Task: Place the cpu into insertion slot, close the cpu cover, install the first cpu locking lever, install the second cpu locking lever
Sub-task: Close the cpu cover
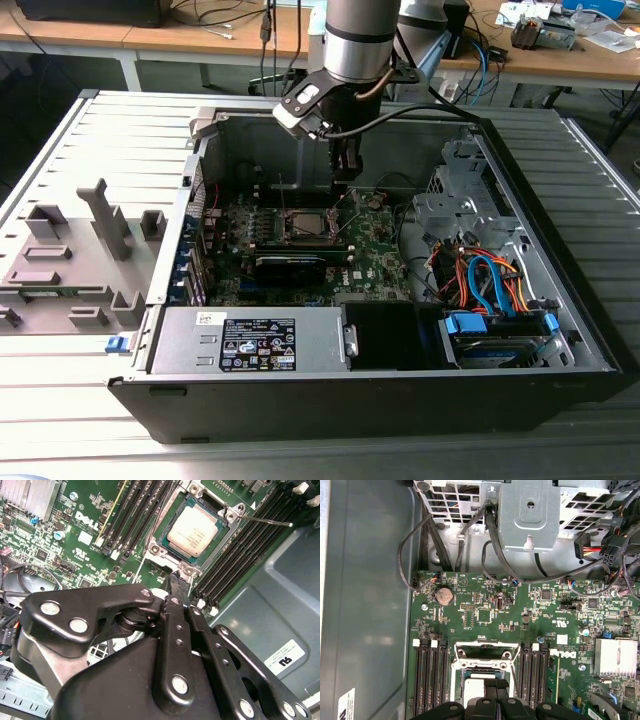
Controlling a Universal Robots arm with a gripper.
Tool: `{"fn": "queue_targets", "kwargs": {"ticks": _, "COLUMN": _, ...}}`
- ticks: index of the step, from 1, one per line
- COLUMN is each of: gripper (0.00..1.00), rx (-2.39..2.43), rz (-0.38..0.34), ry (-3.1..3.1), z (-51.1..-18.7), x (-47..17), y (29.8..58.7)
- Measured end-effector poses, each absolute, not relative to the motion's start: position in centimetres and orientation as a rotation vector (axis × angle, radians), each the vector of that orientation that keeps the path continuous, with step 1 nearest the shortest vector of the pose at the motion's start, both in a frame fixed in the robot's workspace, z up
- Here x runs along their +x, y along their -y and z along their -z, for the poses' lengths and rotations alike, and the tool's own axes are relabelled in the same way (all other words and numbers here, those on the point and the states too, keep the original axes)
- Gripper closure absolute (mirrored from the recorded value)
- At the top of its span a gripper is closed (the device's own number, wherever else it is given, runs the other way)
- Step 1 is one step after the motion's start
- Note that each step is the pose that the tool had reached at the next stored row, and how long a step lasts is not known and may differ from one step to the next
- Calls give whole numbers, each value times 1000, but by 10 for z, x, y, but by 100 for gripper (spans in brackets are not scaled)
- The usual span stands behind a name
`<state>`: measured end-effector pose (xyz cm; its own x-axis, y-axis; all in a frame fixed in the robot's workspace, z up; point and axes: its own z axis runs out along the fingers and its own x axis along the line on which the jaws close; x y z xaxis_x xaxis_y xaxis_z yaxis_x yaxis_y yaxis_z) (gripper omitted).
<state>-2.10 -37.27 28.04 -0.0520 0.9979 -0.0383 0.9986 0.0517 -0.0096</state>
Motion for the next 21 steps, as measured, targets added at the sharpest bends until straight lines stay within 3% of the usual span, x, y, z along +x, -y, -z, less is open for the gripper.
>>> {"fn": "queue_targets", "kwargs": {"ticks": 21, "gripper": 89, "rx": 2148, "rz": 52, "ry": -2263, "z": -280, "x": -15, "y": 373}}
